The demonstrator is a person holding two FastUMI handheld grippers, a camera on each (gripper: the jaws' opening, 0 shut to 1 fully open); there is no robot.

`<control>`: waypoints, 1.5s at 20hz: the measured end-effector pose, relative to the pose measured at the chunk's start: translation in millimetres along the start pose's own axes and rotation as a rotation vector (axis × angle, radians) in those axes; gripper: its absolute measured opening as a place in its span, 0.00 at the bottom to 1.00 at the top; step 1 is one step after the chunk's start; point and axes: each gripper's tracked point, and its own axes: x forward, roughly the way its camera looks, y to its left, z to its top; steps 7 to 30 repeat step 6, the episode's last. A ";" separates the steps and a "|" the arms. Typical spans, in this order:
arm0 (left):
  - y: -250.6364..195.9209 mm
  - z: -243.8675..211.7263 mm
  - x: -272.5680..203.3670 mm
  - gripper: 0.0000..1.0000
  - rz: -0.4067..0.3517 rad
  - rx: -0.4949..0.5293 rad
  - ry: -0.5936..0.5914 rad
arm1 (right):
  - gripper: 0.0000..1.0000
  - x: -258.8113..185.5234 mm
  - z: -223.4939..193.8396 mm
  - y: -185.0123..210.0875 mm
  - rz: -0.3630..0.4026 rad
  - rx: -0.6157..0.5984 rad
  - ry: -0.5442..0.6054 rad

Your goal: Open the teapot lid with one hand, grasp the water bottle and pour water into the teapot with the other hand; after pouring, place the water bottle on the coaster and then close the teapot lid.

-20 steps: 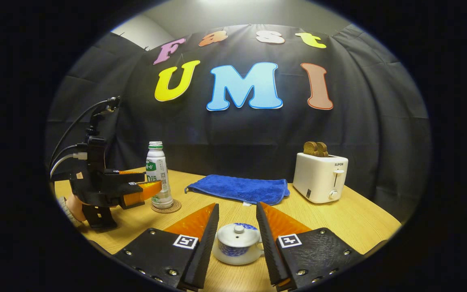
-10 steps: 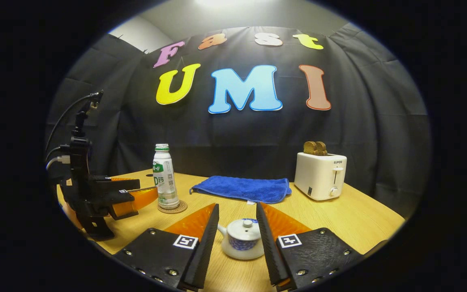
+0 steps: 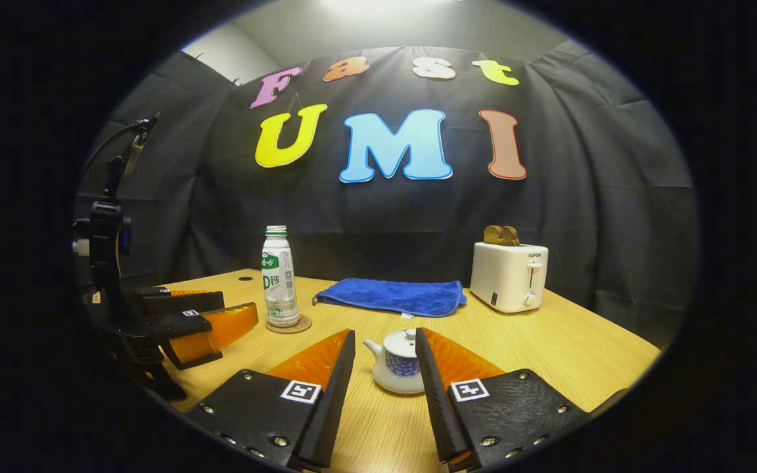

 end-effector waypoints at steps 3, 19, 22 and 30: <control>-3.2 0.7 -14.0 0.98 0.013 0.020 -0.022 | 0.57 -8.8 -3.0 -0.8 -0.038 -0.008 0.003; -7.5 5.1 -22.0 0.98 0.015 0.036 -0.047 | 0.57 -13.0 -7.6 2.7 -0.054 -0.005 0.005; -7.5 5.1 -22.0 0.98 0.015 0.036 -0.047 | 0.57 -13.0 -7.6 2.7 -0.054 -0.005 0.005; -7.5 5.1 -22.0 0.98 0.015 0.036 -0.047 | 0.57 -13.0 -7.6 2.7 -0.054 -0.005 0.005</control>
